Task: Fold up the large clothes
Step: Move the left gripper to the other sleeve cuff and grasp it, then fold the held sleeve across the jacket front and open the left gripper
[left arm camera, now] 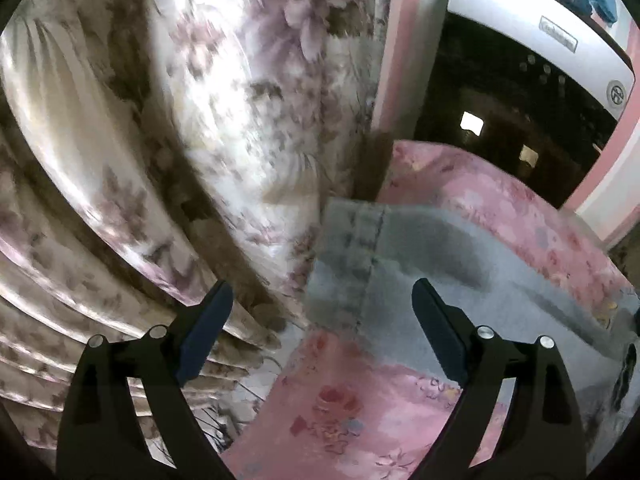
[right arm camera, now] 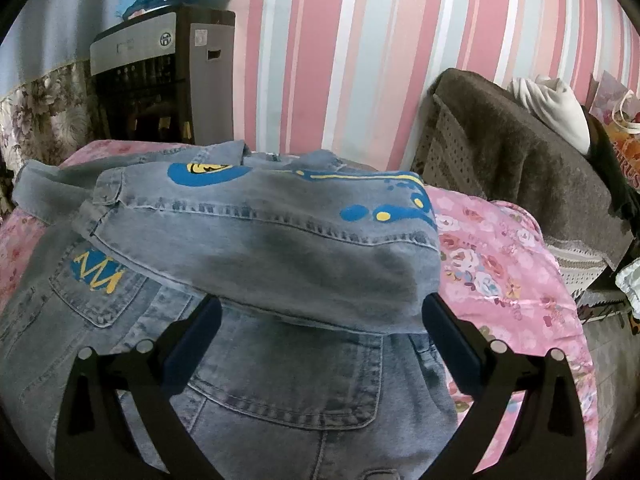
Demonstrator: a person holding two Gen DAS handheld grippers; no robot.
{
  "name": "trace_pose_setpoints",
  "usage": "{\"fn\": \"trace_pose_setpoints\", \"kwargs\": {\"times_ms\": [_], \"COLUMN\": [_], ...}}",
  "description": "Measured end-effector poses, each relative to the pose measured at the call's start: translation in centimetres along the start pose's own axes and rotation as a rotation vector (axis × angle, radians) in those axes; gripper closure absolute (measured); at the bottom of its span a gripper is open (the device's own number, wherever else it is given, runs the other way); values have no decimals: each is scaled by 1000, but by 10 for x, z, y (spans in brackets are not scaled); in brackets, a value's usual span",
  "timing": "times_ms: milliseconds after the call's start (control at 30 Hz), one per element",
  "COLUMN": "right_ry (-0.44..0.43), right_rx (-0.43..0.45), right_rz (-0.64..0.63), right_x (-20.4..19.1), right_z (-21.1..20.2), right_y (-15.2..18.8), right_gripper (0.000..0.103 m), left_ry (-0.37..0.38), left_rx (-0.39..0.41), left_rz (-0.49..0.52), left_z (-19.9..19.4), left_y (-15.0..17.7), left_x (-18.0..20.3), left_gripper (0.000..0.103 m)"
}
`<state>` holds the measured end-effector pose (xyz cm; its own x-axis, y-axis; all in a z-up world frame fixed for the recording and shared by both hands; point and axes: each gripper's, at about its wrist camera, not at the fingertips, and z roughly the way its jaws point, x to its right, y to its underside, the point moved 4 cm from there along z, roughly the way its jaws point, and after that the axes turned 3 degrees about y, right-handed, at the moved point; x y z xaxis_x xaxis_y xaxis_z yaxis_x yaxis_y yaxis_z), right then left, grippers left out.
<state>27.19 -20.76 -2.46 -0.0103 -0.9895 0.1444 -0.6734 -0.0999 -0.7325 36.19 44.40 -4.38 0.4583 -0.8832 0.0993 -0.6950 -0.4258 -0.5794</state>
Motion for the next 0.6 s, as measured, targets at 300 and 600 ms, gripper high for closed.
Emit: {"fn": "trace_pose_setpoints", "kwargs": {"times_ms": [300, 600], "right_ry": [4, 6], "right_rx": [-4, -4], "right_rz": [5, -7], "right_x": [2, 4], "right_z": [-1, 5], "right_y": [4, -1], "right_gripper": [3, 3], "left_ry": [241, 242], "left_rx": [-80, -35], "left_rz": [-33, -62], "left_z": [35, 6], "left_y": [15, 7], "left_x": [20, 21], "left_gripper": [69, 94]}}
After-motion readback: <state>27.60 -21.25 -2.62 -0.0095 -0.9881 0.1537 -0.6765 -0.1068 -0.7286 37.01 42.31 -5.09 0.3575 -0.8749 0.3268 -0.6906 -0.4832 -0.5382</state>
